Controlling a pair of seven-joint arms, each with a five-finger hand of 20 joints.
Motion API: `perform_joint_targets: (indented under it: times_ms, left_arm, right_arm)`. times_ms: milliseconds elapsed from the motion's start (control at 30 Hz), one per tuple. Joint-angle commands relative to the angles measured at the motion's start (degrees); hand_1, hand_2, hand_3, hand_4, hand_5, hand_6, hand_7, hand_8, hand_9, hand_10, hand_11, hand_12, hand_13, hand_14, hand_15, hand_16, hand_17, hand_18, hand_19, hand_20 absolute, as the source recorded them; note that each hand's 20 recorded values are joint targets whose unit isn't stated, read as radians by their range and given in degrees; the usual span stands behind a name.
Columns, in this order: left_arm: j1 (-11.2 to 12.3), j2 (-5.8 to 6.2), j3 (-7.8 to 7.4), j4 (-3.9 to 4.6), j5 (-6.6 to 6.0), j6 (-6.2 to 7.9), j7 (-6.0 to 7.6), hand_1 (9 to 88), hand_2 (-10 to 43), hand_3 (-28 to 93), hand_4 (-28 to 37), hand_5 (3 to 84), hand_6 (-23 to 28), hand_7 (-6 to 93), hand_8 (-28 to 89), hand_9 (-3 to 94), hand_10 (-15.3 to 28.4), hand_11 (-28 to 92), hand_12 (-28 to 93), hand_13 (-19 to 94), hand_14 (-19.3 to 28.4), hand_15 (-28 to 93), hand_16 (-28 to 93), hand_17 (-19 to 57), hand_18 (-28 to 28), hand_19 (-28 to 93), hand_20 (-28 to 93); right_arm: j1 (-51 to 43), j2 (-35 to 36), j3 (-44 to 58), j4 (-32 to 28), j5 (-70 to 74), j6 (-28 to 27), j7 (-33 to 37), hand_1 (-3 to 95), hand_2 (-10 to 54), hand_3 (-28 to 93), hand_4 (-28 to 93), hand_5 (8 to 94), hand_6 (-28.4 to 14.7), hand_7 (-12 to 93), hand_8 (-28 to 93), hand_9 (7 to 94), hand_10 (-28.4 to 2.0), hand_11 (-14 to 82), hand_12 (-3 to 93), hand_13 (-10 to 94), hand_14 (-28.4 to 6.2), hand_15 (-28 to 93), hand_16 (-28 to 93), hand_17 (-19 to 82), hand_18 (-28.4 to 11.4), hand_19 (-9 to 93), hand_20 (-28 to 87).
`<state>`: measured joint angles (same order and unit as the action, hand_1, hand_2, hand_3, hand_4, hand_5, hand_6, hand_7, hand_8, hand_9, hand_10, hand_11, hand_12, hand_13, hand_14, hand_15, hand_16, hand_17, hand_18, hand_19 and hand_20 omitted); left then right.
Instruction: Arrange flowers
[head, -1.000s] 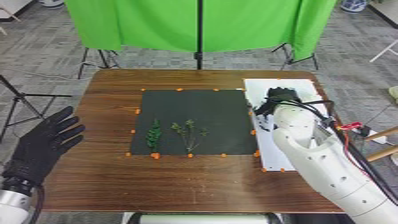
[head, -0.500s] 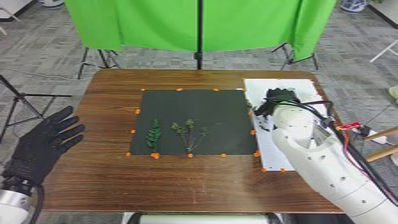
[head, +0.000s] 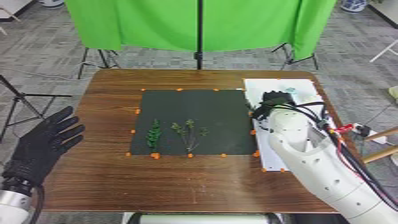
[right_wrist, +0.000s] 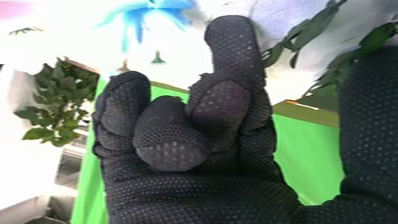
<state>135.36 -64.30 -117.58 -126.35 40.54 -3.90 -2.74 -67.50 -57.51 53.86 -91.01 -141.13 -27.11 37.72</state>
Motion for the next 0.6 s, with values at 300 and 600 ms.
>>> perform_joint_targets:
  times_ms: [300,600]
  left_arm:
    - [0.9,-0.6,0.02,0.33,0.12,-0.01,-0.06,25.2,-2.9,71,-28.3,26.9,2.8,24.1,-13,21.1,10.8,29,11,15,12.8,44,-5,-11.0,19.0,45,6]
    - [1.2,-0.89,0.04,0.23,0.17,0.15,0.04,25.3,-2.8,71,-28.3,26.9,2.8,24.0,-14,21.1,10.8,29,11,15,12.8,44,-5,-11.1,19.0,45,6]
  right_arm:
    - [-3.8,-1.0,2.6,0.3,4.5,-1.1,-8.4,56.1,-9.5,55,-28,86.1,2.3,41,3,93.7,-7.5,53.7,34.3,83,-7.1,79,34,38,-18.4,90,29]
    - [-6.1,-0.1,3.3,-0.6,3.7,7.6,-12.2,42.7,-9.5,85,-28,81.1,-2.5,56,9,91.9,-8.1,62.3,37.8,82,-7.9,86,37,38,-18.2,89,35]
